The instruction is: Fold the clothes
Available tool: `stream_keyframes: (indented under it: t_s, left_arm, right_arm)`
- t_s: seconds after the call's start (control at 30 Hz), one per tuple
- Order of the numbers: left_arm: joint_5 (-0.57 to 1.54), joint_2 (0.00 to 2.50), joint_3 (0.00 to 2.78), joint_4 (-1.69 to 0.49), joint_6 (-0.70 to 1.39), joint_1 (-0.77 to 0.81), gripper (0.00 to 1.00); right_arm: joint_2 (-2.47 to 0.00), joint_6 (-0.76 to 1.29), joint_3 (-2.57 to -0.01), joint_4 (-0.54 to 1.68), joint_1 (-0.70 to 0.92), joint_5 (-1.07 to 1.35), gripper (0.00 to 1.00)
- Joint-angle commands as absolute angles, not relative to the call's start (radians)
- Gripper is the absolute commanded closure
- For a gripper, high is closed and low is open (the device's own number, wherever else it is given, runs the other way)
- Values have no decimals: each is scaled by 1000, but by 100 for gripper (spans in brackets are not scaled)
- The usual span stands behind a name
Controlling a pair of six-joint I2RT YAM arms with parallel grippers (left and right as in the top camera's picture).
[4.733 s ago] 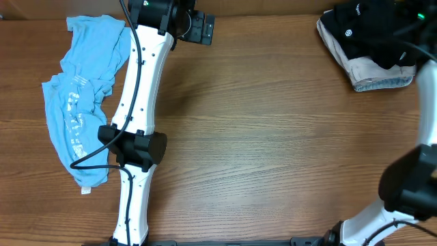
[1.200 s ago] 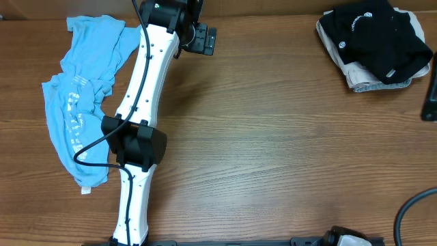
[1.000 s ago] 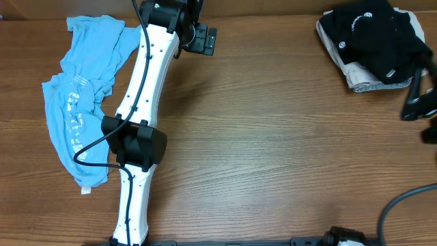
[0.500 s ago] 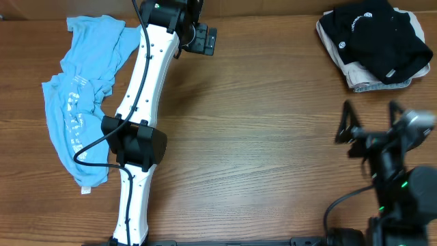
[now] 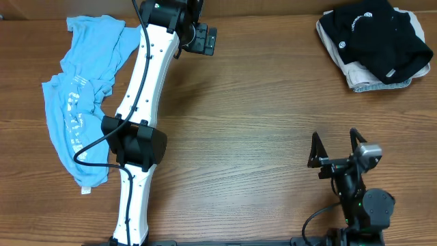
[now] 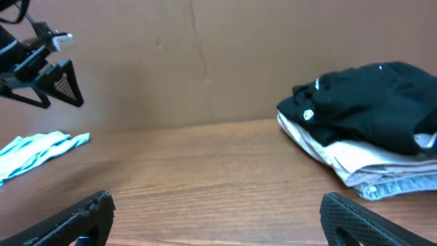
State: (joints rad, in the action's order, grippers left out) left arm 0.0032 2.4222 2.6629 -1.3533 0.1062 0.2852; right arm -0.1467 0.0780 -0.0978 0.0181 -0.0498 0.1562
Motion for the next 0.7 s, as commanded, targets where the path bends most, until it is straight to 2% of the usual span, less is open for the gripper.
stream_keyframes:
  t_s: [0.0, 0.1, 0.67]
  left_arm:
    - [8, 2416, 2658, -1351, 125, 282, 0]
    - [8, 2416, 2658, -1351, 125, 282, 0]
    - [8, 2416, 2658, -1351, 125, 282, 0]
  right_arm:
    - [-66, 78, -59, 13, -43, 123, 0]
    - [-4, 78, -35, 36, -43, 124, 0]
    - [-2, 81, -8, 68, -34, 150, 0]
